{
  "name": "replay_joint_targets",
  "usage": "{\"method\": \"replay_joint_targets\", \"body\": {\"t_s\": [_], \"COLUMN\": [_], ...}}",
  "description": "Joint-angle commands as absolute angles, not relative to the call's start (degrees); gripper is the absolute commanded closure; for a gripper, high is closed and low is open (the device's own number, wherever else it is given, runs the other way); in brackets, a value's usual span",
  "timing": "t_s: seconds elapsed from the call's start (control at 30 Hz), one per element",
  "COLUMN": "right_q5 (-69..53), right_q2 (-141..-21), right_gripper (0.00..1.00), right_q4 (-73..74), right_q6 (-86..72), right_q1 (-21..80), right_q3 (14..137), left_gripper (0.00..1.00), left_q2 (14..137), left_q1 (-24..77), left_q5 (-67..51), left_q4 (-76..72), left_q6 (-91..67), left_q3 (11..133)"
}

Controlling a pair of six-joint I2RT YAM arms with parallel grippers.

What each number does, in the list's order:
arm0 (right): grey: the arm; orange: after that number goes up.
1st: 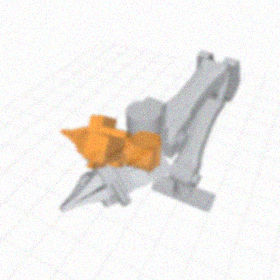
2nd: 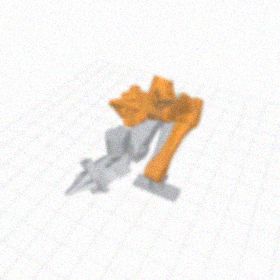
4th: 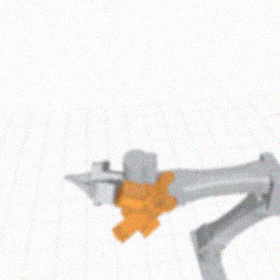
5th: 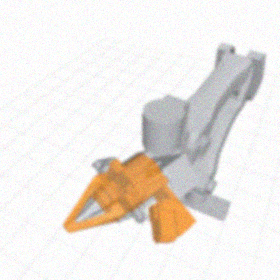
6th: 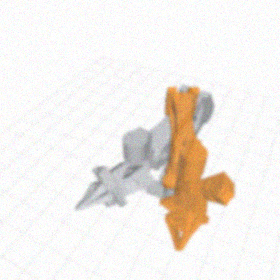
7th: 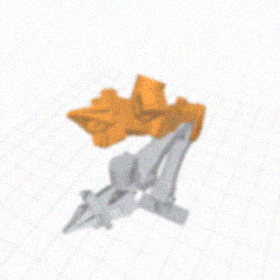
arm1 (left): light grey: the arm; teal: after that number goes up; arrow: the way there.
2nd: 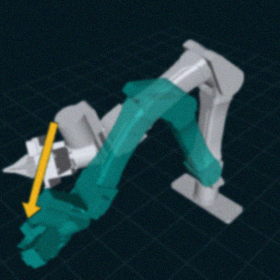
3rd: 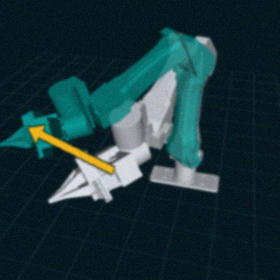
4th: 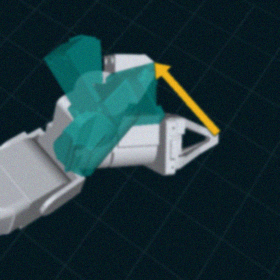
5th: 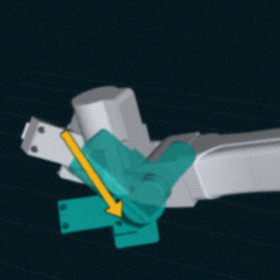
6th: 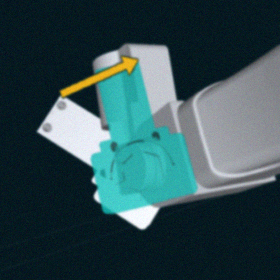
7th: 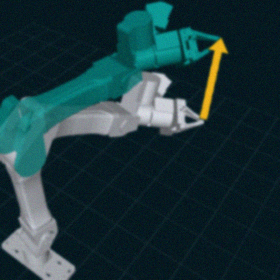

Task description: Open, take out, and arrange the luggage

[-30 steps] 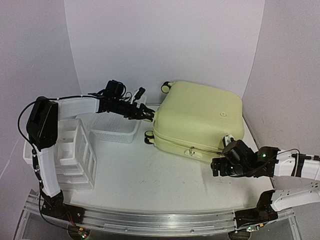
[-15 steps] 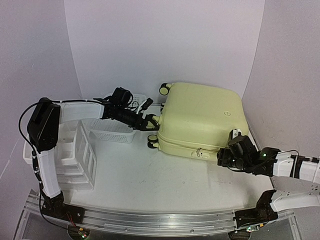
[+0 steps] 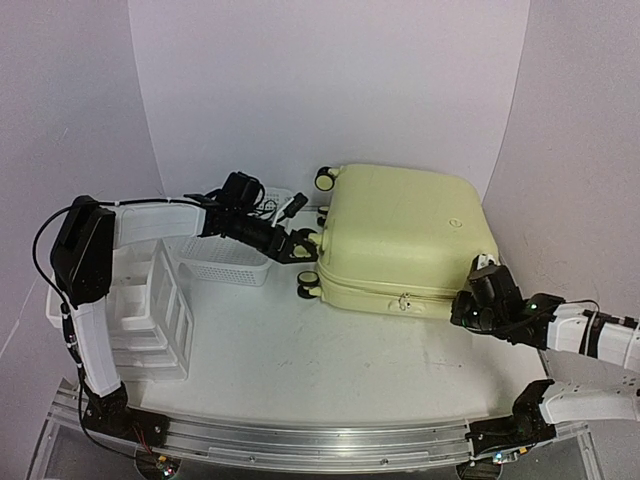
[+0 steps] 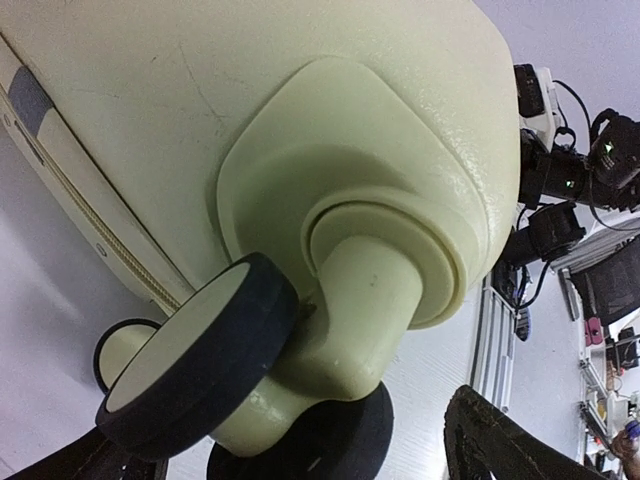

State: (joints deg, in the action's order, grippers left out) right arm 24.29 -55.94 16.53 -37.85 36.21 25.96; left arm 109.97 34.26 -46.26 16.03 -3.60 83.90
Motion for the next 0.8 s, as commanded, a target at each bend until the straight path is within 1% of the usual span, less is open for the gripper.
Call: {"method": "replay_joint_targets", "body": {"t_s": [0.0, 0.03, 0.13, 0.27, 0.4, 0.47, 0.5, 0.53, 0.6, 0.63, 0.67, 0.73, 0.77], "right_q5": [22.88, 23.02, 23.66, 22.08, 20.4, 17.6, 14.88, 11.3, 4.45, 2.37, 1.27, 1.29, 1.61], "right_q2": [-57.81, -58.09, -58.49, -57.6, -55.91, -55.42, -55.05, -54.9, -54.38, -53.71, -52.46, -48.47, -46.15], "right_gripper": [0.78, 0.81, 0.96, 1.0, 1.0, 1.0, 0.96, 0.8, 0.65, 0.55, 0.46, 0.24, 0.17], "right_q4": [19.8, 20.32, 22.34, 23.89, 26.36, 26.75, 26.8, 26.75, 27.29, 28.29, 29.34, 30.6, 31.05], "right_q6": [-38.01, -38.04, -37.79, -36.58, -34.97, -33.2, -32.15, -31.17, -29.2, -28.3, -27.8, -27.41, -27.42], "right_q1": [33.73, 33.35, 32.67, 32.2, 31.78, 30.49, 29.73, 28.79, 26.53, 25.88, 25.36, 24.25, 23.8], "right_q3": [26.01, 26.28, 26.97, 27.36, 27.9, 27.79, 27.83, 27.96, 28.89, 28.98, 28.89, 28.12, 27.42], "left_gripper": [0.05, 0.05, 0.06, 0.06, 0.06, 0.06, 0.06, 0.06, 0.05, 0.05, 0.05, 0.05, 0.05], "left_q2": [104.83, 104.77, 105.06, 105.84, 106.2, 106.21, 106.25, 106.12, 106.08, 106.15, 106.25, 106.32, 106.33], "left_q1": [36.48, 36.88, 37.75, 37.87, 37.87, 37.88, 37.88, 37.88, 37.97, 37.97, 37.97, 37.97, 37.92], "left_q5": [-42.53, -41.25, -38.26, -38.31, -38.67, -39.48, -39.93, -40.48, -41.45, -42.3, -43.49, -46.78, -47.95], "left_q4": [15.38, 15.35, 15.38, 15.38, 15.34, 15.35, 15.38, 15.38, 15.38, 15.5, 15.75, 15.78, 15.77], "left_q6": [4.03, 4.81, 5.7, 5.4, 4.98, 4.64, 4.58, 4.68, 5.93, 6.59, 7.18, 7.98, 8.3], "left_q3": [83.53, 83.5, 83.93, 84.95, 85.4, 85.58, 85.56, 85.48, 85.34, 85.34, 85.46, 85.52, 85.47]}}
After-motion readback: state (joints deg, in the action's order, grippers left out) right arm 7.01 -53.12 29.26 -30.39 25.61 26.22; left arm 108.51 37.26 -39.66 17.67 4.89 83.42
